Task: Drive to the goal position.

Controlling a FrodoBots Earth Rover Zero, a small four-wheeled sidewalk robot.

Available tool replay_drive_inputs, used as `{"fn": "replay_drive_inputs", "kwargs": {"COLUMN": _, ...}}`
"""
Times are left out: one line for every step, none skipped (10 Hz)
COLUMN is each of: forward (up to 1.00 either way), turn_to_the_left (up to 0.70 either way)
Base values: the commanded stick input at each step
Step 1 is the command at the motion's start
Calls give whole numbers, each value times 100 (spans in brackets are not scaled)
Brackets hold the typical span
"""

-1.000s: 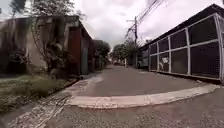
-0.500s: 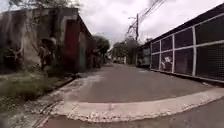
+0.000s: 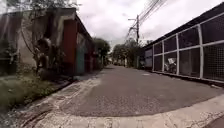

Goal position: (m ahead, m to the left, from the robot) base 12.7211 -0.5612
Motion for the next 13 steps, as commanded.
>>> {"fn": "replay_drive_inputs", "kwargs": {"forward": 70, "turn_to_the_left": 0}}
{"fn": "replay_drive_inputs", "kwargs": {"forward": 70, "turn_to_the_left": 0}}
{"fn": "replay_drive_inputs", "kwargs": {"forward": 70, "turn_to_the_left": 0}}
{"fn": "replay_drive_inputs", "kwargs": {"forward": 70, "turn_to_the_left": 0}}
{"fn": "replay_drive_inputs", "kwargs": {"forward": 70, "turn_to_the_left": 0}}
{"fn": "replay_drive_inputs", "kwargs": {"forward": 70, "turn_to_the_left": 0}}
{"fn": "replay_drive_inputs", "kwargs": {"forward": 70, "turn_to_the_left": 0}}
{"fn": "replay_drive_inputs", "kwargs": {"forward": 70, "turn_to_the_left": 0}}
{"fn": "replay_drive_inputs", "kwargs": {"forward": 70, "turn_to_the_left": 0}}
{"fn": "replay_drive_inputs", "kwargs": {"forward": 70, "turn_to_the_left": 0}}
{"fn": "replay_drive_inputs", "kwargs": {"forward": 70, "turn_to_the_left": 0}}
{"fn": "replay_drive_inputs", "kwargs": {"forward": 64, "turn_to_the_left": 0}}
{"fn": "replay_drive_inputs", "kwargs": {"forward": 66, "turn_to_the_left": 0}}
